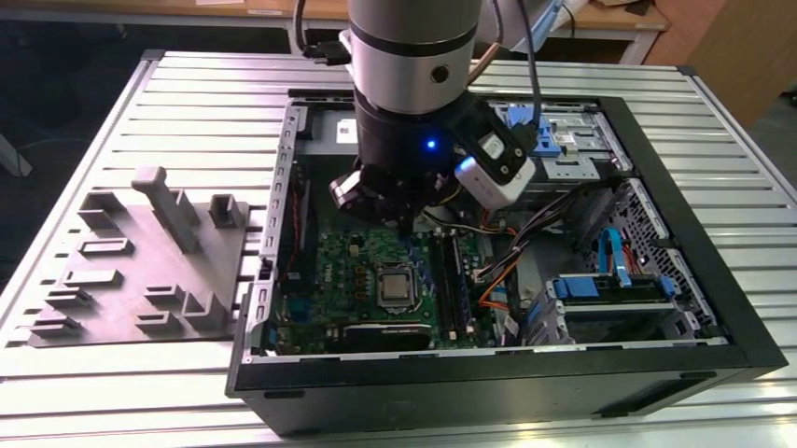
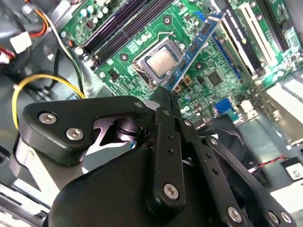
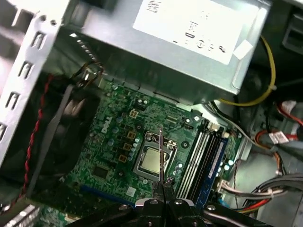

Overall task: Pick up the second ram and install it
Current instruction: 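Insert the second ram into the second slot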

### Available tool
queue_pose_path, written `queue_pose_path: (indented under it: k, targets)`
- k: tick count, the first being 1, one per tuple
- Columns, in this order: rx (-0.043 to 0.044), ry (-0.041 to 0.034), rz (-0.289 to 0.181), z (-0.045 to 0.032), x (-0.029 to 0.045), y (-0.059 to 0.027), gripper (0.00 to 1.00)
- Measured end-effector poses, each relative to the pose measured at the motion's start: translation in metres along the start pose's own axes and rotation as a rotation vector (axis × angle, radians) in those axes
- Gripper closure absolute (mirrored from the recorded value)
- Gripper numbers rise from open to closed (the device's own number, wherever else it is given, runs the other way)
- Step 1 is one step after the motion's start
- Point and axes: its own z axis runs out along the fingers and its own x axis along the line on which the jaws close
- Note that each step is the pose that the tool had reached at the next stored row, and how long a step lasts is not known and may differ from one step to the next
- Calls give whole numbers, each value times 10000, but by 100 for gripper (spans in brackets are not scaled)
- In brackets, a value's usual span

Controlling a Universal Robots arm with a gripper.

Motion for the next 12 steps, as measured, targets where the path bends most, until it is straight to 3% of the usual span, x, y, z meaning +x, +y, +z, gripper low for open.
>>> queue_pose_path:
  k: [12]
  targets:
    - [99, -62, 2188, 53, 2, -2, 88]
